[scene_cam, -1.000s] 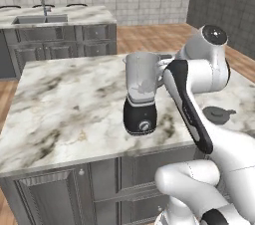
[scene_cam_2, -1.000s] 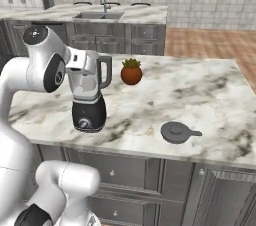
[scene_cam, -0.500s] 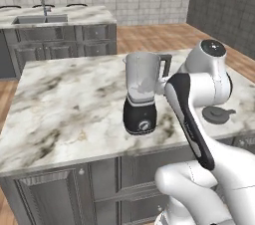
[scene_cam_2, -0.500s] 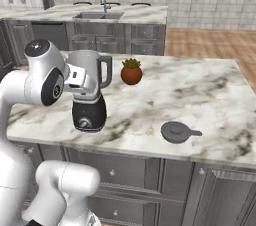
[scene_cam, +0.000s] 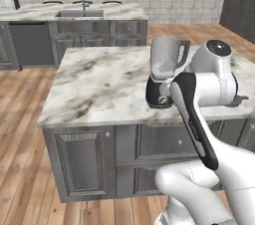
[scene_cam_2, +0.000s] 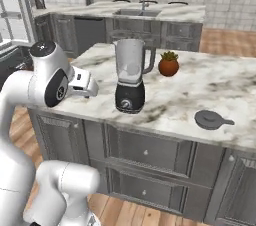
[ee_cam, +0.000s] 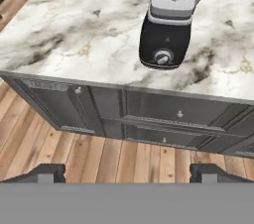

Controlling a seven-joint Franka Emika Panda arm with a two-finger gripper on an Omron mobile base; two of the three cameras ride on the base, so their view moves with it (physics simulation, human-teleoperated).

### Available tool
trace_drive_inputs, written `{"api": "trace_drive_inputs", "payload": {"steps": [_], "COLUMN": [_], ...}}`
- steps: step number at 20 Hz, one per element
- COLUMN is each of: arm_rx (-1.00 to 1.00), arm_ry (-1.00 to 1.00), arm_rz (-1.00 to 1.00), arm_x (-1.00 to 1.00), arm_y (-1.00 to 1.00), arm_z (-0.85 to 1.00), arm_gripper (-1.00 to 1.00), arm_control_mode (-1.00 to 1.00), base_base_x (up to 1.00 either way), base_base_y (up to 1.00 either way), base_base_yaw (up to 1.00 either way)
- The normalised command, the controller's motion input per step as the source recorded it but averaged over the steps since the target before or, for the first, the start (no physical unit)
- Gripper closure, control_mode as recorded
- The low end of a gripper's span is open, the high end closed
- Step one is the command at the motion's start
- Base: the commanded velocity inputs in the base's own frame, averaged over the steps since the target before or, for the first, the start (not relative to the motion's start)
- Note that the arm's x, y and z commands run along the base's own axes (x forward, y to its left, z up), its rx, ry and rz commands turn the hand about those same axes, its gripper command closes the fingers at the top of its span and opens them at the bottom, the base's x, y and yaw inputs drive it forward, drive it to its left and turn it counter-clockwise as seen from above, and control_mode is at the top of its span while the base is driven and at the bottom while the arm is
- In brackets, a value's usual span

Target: Grab the onions from the fridge, place them in the blender, close the lid, and turn on the blender to create a marinade.

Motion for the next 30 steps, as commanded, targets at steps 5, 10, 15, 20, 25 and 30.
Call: {"api": "trace_drive_inputs", "payload": {"steps": [5,10,15,20,25,30], "arm_rx": [0.0,0.0,0.0,0.0,0.0,0.0], "arm_ry": [0.0,0.0,0.0,0.0,0.0,0.0], "arm_rz": [0.0,0.0,0.0,0.0,0.0,0.0], "arm_x": [0.0,0.0,0.0,0.0,0.0,0.0], "arm_y": [0.0,0.0,0.0,0.0,0.0,0.0], "arm_z": [0.0,0.0,0.0,0.0,0.0,0.0], "arm_gripper": [-1.0,-1.0,-1.0,-1.0,-1.0,-1.0], "arm_control_mode": [1.0,1.0,1.0,1.0,1.0,1.0], "base_base_x": [0.01,0.23,0.47,0.61,0.56,0.61], "base_base_y": [1.0,1.0,1.0,0.77,0.69,0.78], "base_base_yaw": [0.53,0.42,0.25,0.01,-0.25,-0.32]}}
